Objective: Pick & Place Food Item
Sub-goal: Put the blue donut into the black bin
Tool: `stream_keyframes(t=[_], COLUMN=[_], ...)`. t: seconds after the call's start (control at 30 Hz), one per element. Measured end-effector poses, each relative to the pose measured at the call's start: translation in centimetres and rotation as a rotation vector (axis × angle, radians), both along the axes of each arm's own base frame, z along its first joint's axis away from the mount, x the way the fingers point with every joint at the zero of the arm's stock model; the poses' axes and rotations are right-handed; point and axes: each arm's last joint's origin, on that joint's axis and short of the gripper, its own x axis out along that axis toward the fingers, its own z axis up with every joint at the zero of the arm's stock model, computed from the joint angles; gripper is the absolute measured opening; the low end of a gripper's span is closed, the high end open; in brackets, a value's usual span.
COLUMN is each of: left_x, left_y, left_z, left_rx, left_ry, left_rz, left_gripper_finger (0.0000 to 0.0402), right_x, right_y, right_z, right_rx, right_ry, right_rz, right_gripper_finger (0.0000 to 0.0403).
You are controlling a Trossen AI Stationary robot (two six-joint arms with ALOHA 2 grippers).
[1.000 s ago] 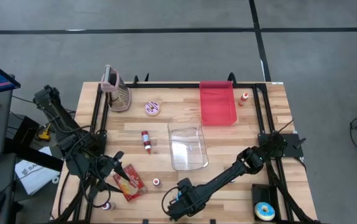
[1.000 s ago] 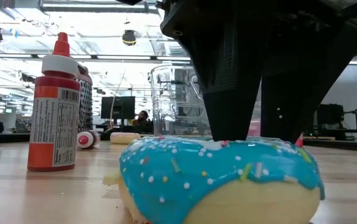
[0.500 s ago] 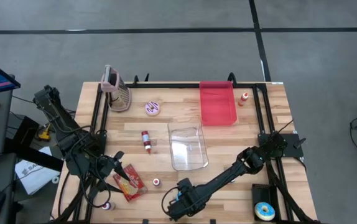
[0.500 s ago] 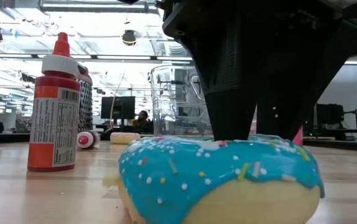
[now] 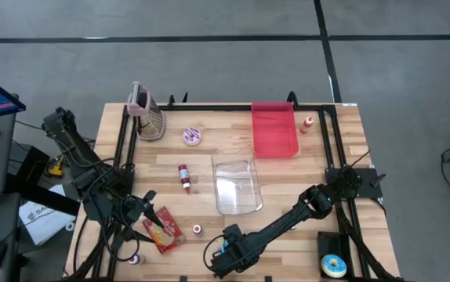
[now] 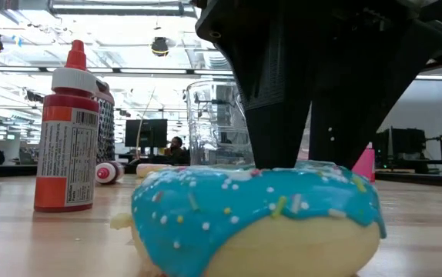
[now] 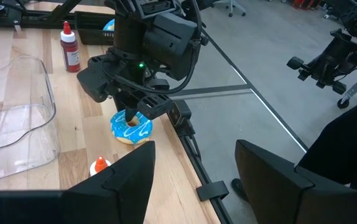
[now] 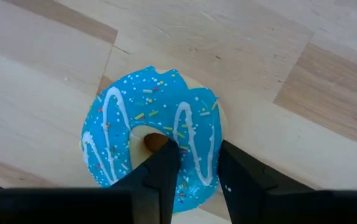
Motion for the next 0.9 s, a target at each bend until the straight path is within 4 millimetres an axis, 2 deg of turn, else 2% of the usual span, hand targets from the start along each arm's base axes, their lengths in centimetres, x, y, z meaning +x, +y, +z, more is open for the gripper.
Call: stream_keyframes(t=[0.13, 0.37, 0.53, 0.77, 0.9], left_x=[0.0, 0.0, 0.0, 0.0, 0.0], left_y=[0.0, 0.0, 0.0, 0.0, 0.0], left_z=[0.0, 0.0, 0.0, 0.0, 0.0], left_rx=[0.0, 0.007, 0.008, 0.022, 0.027], left_ry=[0.0, -0.002, -0.001, -0.008, -0.011], left_rz=[0.0, -0.002, -0.003, -0.009, -0.011], left_gripper_finger=[0.0218, 0.0218, 0.0218, 0.0218, 0.0218], right_x=[0.0, 0.5, -0.3, -2.8, -3.6], right_y=[0.0, -0.6, -1.1, -2.4, -3.0], right_z=[0.2, 1.8, 3.2, 7.0, 9.3], right_rx=[-0.006, -0.04, -0.078, -0.141, -0.16], right_ry=[-0.006, -0.042, 0.003, 0.086, 0.034], right_rz=[-0.003, -0.016, -0.006, 0.002, 0.007], right_gripper_finger=[0.0092, 0.0082, 0.0081, 0.0081, 0.0081])
